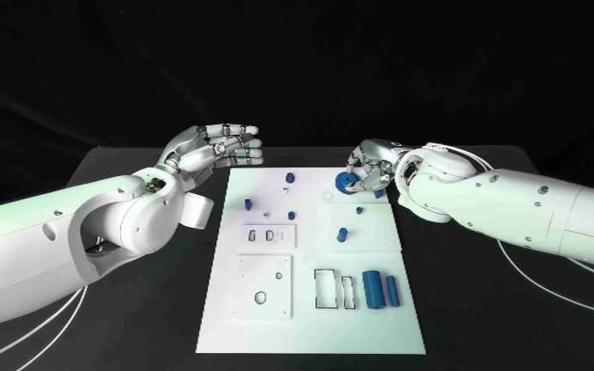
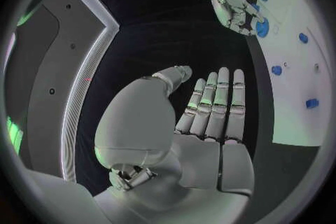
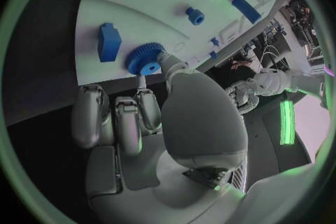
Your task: Assemble the parts on the task board
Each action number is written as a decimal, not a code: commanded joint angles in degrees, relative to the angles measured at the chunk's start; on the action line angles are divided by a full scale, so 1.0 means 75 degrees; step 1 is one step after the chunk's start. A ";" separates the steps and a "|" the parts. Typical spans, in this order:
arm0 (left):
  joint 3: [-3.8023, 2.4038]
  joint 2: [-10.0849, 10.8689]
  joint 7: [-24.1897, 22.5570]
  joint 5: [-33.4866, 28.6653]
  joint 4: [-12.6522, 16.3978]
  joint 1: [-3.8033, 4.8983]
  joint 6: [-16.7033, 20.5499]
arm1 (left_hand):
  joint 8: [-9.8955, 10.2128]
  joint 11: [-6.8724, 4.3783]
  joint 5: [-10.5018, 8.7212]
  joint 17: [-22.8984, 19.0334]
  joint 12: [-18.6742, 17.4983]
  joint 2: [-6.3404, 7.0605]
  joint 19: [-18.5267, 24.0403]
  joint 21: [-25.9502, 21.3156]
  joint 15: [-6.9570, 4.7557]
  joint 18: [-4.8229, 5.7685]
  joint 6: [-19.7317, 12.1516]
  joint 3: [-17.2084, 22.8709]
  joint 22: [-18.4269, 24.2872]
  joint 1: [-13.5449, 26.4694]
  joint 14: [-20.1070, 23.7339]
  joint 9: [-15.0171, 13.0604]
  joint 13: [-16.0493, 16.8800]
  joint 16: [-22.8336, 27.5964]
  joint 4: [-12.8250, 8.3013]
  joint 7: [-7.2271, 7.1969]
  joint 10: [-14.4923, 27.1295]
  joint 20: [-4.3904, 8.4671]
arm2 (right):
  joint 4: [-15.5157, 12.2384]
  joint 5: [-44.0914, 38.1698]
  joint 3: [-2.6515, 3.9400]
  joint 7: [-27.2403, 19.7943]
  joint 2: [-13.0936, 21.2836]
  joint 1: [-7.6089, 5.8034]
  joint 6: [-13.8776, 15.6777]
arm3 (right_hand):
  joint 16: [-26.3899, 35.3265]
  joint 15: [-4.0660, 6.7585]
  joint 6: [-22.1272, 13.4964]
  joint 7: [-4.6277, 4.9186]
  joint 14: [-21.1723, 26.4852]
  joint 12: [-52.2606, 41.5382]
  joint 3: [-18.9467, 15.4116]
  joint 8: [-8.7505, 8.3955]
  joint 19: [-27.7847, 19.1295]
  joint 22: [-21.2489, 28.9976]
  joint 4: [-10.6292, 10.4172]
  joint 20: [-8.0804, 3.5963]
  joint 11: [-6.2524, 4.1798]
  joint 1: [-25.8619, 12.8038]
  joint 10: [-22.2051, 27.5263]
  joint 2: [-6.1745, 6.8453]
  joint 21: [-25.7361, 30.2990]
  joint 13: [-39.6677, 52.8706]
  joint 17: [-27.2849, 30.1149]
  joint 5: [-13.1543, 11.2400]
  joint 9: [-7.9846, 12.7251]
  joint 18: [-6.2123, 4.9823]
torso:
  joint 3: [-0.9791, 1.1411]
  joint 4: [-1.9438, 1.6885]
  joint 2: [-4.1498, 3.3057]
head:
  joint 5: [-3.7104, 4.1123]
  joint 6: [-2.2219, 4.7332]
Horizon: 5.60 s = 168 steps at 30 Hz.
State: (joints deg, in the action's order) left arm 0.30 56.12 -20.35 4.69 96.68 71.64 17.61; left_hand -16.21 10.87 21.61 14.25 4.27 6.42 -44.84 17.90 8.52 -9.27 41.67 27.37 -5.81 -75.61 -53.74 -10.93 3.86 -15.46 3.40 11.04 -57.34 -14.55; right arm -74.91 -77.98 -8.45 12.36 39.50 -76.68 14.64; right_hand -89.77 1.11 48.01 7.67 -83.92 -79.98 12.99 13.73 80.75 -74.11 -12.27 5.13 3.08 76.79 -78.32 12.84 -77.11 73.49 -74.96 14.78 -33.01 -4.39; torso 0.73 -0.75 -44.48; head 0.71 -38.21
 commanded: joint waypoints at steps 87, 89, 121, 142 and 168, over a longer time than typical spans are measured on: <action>0.0003 -0.0157 -0.0022 -0.0036 -0.0099 0.0008 -0.0209 | -0.0108 0.0043 -0.0074 0.0008 0.0015 0.0001 0.0190 -0.0123 0.0054 -0.0079 -0.0103 0.0124 0.0052 0.0216 0.0162 -0.0035 -0.0003 0.0030 -0.0088 0.0360 0.0028 -0.0018 | 0.0138 -0.1709 -0.0050 0.0546 -0.1891 0.0490 0.1407 | -0.0030 0.0176 0.0899 -0.0246 -0.0810 -0.0623 0.1918 0.0315 0.0195 -0.0434 -0.0017 -0.0192 -0.0230 0.0116 -0.0698 0.0158 -0.0241 0.1003 -0.2006 -0.0170 -0.0106 0.0121 | 0.0018 -0.0014 -0.0028 | -0.0124 -0.0094; 0.0003 -0.0156 -0.0020 -0.0036 -0.0099 0.0008 -0.0212 | -0.0108 0.0043 -0.0074 0.0008 0.0015 0.0001 0.0190 -0.0123 0.0054 -0.0079 -0.0103 0.0124 0.0052 0.0216 0.0162 -0.0035 -0.0003 0.0030 -0.0088 0.0360 0.0028 -0.0018 | 0.0152 -0.1708 -0.0050 0.0544 -0.1900 0.0491 0.1423 | -0.0030 0.0167 0.0873 -0.0234 -0.0810 -0.0602 0.1932 0.0287 0.0190 -0.0429 -0.0011 -0.0185 -0.0220 0.0098 -0.0673 0.0174 -0.0233 0.0972 -0.2006 -0.0177 -0.0099 0.0119 | 0.0016 -0.0015 -0.0026 | -0.0122 -0.0096; 0.0002 -0.0134 -0.0010 -0.0036 -0.0258 0.0010 -0.0215 | -0.0116 0.0046 -0.0078 0.0008 0.0015 0.0000 0.0205 -0.0132 0.0059 -0.0079 -0.0113 0.0132 0.0057 0.0242 0.0180 -0.0039 -0.0003 0.0034 -0.0095 0.0363 0.0031 -0.0023 | -0.1041 -0.1210 -0.0024 0.0291 -0.0813 0.0408 0.1783 | -0.0030 -0.0094 0.0197 0.0063 -0.0810 -0.0466 0.0988 -0.0404 0.0167 -0.0454 -0.0333 0.0077 0.0062 -0.0476 -0.0513 0.0195 -0.0141 0.0807 -0.2006 0.0005 0.0498 0.0103 | 0.0034 0.0041 0.0014 | -0.0160 -0.0105; 0.0004 -0.0151 -0.0027 -0.0036 -0.0477 0.0009 -0.0202 | -0.0126 0.0047 -0.0077 0.0011 0.0018 -0.0003 0.0216 -0.0138 0.0061 -0.0081 -0.0125 0.0148 0.0062 0.0257 0.0191 -0.0043 -0.0002 0.0034 -0.0114 0.0363 0.0033 -0.0028 | -0.1586 -0.0111 0.0006 0.0122 -0.0415 0.0093 0.0653 | -0.0030 -0.0141 -0.0396 0.0154 -0.0810 -0.0513 0.1587 -0.0942 0.0226 -0.0581 -0.0530 0.0123 0.0114 -0.0677 -0.0603 -0.0548 -0.0199 0.0903 -0.2006 0.0040 0.1075 0.0125 | 0.0052 0.0098 0.0084 | -0.0193 -0.0061; 0.0004 -0.0161 -0.0012 -0.0036 -0.0489 0.0010 -0.0195 | -0.0132 0.0047 -0.0075 0.0012 0.0020 -0.0004 0.0221 -0.0142 0.0063 -0.0081 -0.0127 0.0155 0.0064 0.0261 0.0199 -0.0045 -0.0002 0.0036 -0.0123 0.0363 0.0032 -0.0030 | -0.0293 -0.0223 -0.0021 0.0404 -0.1673 0.0237 -0.0154 | -0.0030 -0.0086 -0.0916 0.0145 -0.0810 -0.0540 0.1849 -0.1184 0.0232 -0.0604 -0.0326 0.0070 0.0056 -0.0573 -0.0635 -0.0520 -0.0195 0.0957 -0.2006 0.0132 0.1457 0.0125 | 0.0059 0.0097 0.0080 | -0.0193 -0.0140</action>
State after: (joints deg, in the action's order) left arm 0.37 55.02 -19.87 4.60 92.93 71.65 16.90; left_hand -16.87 11.07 21.31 14.26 4.28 6.50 -43.41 17.03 8.93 -9.27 41.06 28.23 -5.40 -74.18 -52.51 -11.22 3.86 -15.46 2.53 10.83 -57.14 -14.73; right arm -77.28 -78.90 -8.59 14.80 27.10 -74.98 15.31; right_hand -89.77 0.10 41.15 8.79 -83.93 -83.81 26.44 5.02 82.37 -74.91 -14.79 5.95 3.77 71.94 -82.91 8.74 -78.43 74.93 -74.91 15.43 -22.03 -4.40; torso 1.15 -0.03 -43.90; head -0.65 -39.20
